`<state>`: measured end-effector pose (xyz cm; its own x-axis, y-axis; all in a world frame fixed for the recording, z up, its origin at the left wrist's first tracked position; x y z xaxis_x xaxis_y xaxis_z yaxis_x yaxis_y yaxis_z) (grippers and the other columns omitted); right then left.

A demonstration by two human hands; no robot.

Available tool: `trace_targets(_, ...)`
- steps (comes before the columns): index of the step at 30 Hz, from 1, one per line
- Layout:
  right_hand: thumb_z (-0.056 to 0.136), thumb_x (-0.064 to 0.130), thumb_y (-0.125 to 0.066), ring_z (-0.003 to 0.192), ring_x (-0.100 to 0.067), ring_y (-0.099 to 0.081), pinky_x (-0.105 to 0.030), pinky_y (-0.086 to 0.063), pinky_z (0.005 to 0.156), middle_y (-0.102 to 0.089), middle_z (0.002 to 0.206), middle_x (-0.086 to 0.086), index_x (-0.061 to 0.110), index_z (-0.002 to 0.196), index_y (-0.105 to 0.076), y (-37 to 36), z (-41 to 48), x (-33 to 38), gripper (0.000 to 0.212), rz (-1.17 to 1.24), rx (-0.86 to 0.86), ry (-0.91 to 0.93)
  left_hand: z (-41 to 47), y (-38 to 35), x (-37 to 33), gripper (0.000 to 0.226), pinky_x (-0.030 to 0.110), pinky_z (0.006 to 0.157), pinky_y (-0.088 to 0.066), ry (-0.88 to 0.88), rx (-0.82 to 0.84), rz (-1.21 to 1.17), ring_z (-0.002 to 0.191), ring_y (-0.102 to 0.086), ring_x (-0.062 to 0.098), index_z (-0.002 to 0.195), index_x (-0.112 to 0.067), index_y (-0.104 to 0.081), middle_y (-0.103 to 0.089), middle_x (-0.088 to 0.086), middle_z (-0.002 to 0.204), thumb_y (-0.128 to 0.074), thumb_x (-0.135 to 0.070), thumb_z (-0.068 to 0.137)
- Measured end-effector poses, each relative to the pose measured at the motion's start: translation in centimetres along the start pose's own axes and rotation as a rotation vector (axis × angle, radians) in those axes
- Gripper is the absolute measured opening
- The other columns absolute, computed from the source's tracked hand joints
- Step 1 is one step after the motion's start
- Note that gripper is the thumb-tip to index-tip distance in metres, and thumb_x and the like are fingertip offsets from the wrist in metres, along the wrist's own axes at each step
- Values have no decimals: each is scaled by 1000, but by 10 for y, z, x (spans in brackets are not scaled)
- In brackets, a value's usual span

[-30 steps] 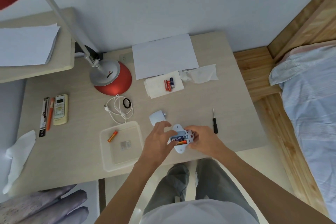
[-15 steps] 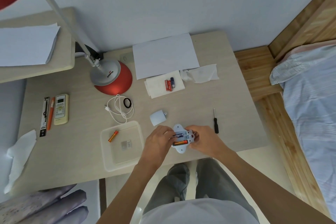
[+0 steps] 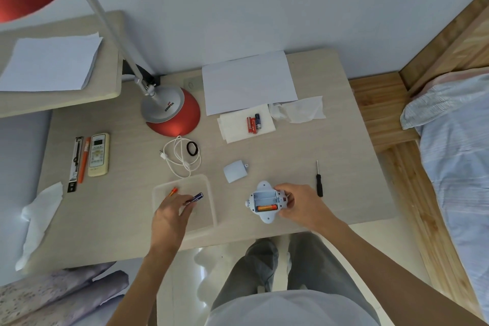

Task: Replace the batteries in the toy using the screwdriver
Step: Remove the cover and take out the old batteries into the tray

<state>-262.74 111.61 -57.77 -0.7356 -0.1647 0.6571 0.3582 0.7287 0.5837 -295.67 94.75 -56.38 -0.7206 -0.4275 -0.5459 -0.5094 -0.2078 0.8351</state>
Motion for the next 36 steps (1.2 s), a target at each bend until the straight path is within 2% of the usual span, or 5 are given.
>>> trace_targets(7,85,29,-88,107,-8,-72,-23,-59,98,-76,123,8,27,137,-64,0,1,0,57,7,-4,25,4,-17,19,15,43,97,-58,120,119,87,145,-53,22,102,-21,-79,-73,-5,105,-82,-10,91)
trace_targets(14,85,28,-88,106,-7,-71,-19,-55,96,-76,123,7,26,136,-65,0,0,0,56,12,-14,29,5,0,-2,25,46,94,-61,196,64,67,117,-71,27,109,-15,-79,-76,3,109,-88,-23,86)
trace_targets(20,84,27,-89,104,-8,-71,-21,-58,95,-76,121,8,27,135,-64,-1,-1,-1,57,18,-20,12,-2,13,-101,13,29,95,-54,-152,-67,20,94,-70,19,102,-13,-80,-76,0,100,-85,-16,90)
trace_targets(29,86,27,-86,94,-7,-69,-23,-58,94,-76,115,6,26,135,-65,2,-1,5,53,-19,-37,-10,-6,-82,-174,60,38,107,-57,-705,428,285,138,-53,28,140,-30,-63,-52,11,154,-88,-31,86)
trace_targets(36,83,21,-86,90,-14,-72,-29,-62,85,-77,106,3,24,130,-67,5,-2,6,51,-37,-31,0,3,-91,-166,73,40,99,-61,-804,557,347,137,-53,29,145,-36,-52,-45,11,156,-90,-26,84)
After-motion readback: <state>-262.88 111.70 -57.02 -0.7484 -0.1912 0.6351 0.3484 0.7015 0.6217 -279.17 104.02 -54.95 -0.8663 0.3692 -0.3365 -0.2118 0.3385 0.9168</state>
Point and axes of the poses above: each hand's wrist, its own z-axis towards the middle knuckle, its own y-axis out of the back of the hand, x = y × z, the point moved 5 cm from there along z, towards the middle knuckle
